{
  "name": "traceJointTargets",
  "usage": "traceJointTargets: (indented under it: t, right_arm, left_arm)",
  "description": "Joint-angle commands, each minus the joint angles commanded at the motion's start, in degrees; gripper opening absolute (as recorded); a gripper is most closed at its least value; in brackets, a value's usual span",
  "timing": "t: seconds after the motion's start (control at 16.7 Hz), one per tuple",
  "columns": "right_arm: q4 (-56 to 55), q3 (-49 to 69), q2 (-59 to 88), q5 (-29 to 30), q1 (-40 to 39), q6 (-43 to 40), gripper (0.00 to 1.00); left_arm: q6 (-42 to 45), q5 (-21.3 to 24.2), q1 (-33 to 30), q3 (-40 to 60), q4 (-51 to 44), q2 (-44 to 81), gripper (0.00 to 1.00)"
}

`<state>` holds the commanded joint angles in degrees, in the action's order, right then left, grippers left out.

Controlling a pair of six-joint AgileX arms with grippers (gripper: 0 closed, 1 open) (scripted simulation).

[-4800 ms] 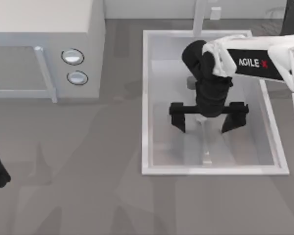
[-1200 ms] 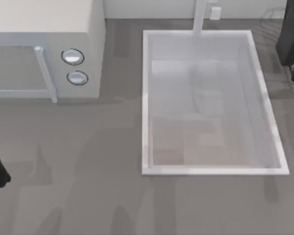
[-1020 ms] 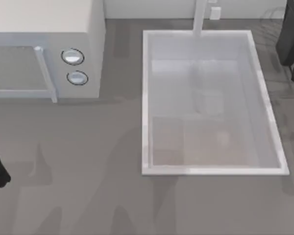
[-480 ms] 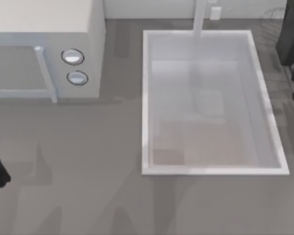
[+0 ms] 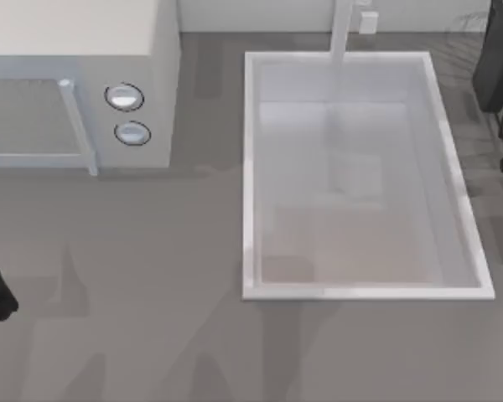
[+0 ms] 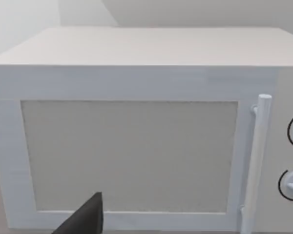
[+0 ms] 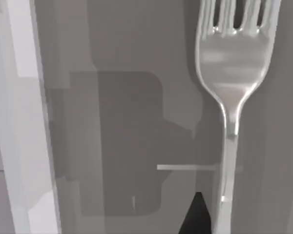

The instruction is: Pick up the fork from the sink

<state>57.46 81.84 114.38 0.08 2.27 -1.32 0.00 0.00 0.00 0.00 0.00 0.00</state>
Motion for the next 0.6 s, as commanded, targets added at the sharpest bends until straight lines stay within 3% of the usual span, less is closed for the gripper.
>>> traceJointTargets:
  t: [0.24, 0.6]
  right_arm:
    - [0.0, 0.0, 0.0, 0.0, 0.0, 0.0, 0.98]
    - [0.0, 0.0, 0.0, 0.0, 0.0, 0.0, 1.0]
  left_arm:
    - [0.0, 0.0, 0.0, 0.0, 0.0, 0.0, 1.0]
    - [0.0, 0.0, 0.0, 0.0, 0.0, 0.0, 1.0]
